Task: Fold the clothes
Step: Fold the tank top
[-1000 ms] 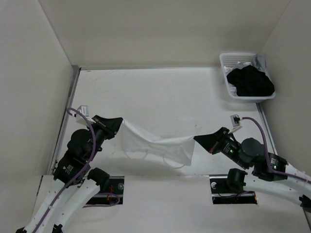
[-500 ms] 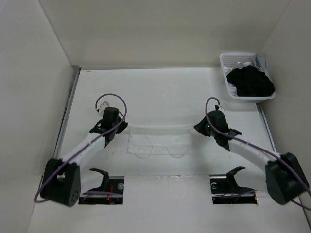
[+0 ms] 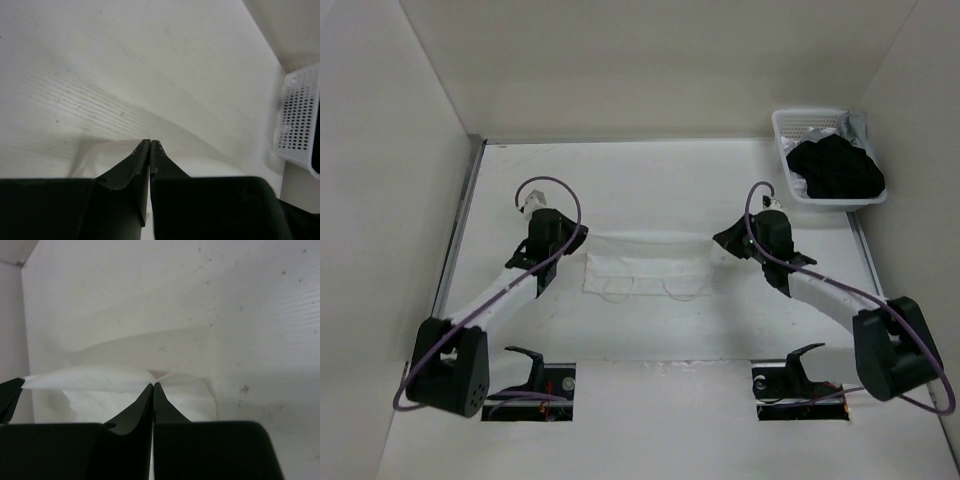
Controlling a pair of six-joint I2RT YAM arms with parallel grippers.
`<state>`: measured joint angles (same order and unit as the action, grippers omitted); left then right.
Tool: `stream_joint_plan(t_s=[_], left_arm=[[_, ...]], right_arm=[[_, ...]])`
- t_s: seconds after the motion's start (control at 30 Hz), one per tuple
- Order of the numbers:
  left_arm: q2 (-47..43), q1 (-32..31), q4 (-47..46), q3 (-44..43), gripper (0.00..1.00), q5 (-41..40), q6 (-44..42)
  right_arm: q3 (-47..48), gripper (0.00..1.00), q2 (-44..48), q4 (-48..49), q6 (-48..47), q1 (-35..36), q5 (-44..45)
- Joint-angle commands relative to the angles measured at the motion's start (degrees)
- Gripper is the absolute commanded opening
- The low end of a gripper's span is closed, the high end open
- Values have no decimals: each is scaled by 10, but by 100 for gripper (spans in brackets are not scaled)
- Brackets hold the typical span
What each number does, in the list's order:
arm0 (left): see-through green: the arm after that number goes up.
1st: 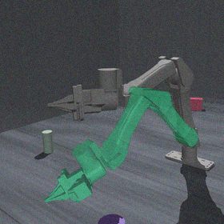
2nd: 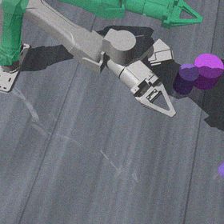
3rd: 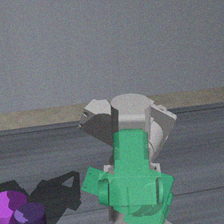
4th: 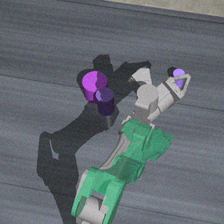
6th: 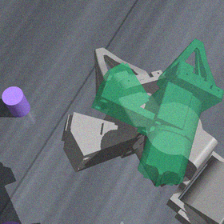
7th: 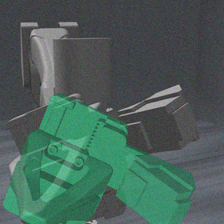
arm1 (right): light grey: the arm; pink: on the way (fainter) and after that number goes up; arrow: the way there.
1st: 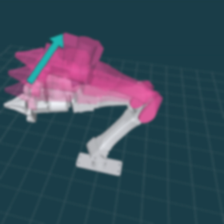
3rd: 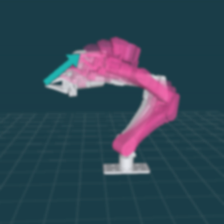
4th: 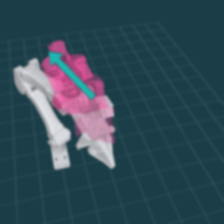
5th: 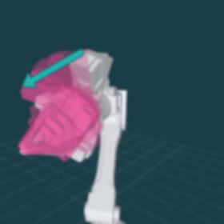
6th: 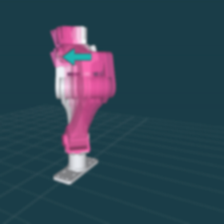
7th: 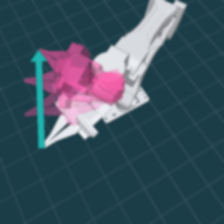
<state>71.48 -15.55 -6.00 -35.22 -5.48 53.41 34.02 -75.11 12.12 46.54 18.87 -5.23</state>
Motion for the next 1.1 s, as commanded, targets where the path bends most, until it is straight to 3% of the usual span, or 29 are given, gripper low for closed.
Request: stream_joint_plan(t_s=[0.0,0.33,0.47,0.73,0.8,0.87,1.07], left_arm=[[-92,-9,-5,62,1,4,8],[-343,-16,130,190,1,6,27],[-378,-15,155,228,1,8,36],[-378,-17,158,269,6,13,50],[-376,-15,158,272,14,13,51],[-386,-11,165,266,22,15,44],[-421,-31,185,217,21,1,25]], right_arm=[[-47,2,68,13,-1,33,14],[-156,2,240,-100,50,105,84],[-176,2,262,-140,73,131,99],[-194,4,216,-146,122,172,113],[-192,11,220,-151,127,184,123],[-188,25,238,-172,130,188,143],[-168,49,301,-221,110,194,176]])
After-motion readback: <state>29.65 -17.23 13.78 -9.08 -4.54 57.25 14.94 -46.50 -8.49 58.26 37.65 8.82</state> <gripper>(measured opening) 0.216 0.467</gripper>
